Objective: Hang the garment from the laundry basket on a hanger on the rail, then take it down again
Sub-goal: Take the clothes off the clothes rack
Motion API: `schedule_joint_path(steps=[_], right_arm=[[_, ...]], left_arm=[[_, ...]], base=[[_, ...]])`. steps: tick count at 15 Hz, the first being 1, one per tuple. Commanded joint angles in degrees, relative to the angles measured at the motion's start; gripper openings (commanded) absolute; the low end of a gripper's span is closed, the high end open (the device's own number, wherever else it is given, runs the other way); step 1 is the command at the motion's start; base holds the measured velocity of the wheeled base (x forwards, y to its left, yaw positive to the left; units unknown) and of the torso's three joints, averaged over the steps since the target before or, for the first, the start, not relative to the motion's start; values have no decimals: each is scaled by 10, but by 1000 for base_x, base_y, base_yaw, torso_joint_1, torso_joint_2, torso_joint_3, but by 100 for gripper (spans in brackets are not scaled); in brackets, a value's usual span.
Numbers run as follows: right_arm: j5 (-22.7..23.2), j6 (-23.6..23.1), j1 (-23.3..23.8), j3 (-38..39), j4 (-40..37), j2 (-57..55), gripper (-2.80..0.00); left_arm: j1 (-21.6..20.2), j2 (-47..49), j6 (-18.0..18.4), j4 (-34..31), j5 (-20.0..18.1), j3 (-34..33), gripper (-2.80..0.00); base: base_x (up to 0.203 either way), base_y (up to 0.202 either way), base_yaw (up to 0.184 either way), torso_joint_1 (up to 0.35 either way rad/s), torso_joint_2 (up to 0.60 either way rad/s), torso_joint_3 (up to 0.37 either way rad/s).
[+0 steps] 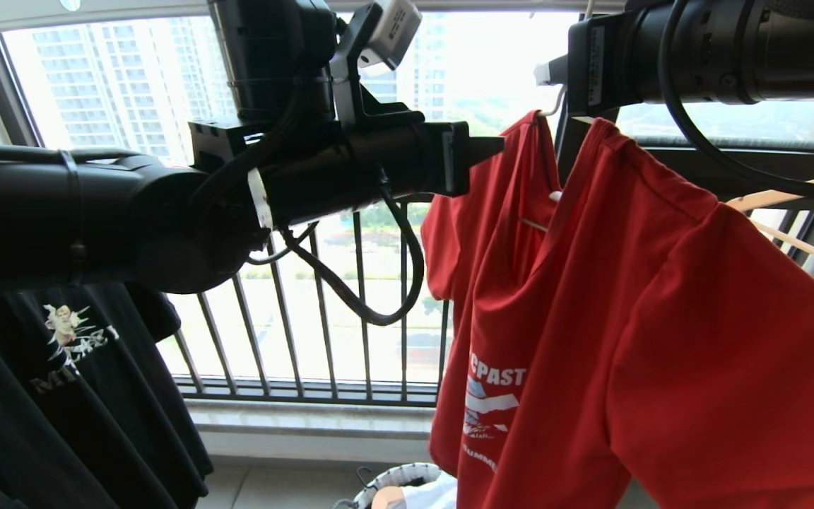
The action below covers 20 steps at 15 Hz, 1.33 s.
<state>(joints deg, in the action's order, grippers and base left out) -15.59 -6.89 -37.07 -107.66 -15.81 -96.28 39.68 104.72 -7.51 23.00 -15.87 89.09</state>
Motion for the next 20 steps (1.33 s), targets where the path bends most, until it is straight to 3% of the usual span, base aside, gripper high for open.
schedule_joint_path(steps=[1,3,5,13,20], right_arm=[[-1,-1,0,1,-1,2,-280],[-1,-1,0,0,0,2,-280],[-1,-1,0,1,-1,2,-280],[0,-1,0,6,-1,9,-280],[0,1,2,6,0,1,-280]], left_arm=[[0,41,5,0,0,26,-280],[6,42,6,-7,6,27,-280],[17,35,6,-6,43,14,-280],[-12,47,3,-6,46,17,-280],[20,-26,-29,0,46,-138,-280]], base=[[0,0,0,0,0,0],[0,0,0,0,0,0],[0,0,0,0,0,0],[0,0,0,0,0,0],[0,0,0,0,0,0]])
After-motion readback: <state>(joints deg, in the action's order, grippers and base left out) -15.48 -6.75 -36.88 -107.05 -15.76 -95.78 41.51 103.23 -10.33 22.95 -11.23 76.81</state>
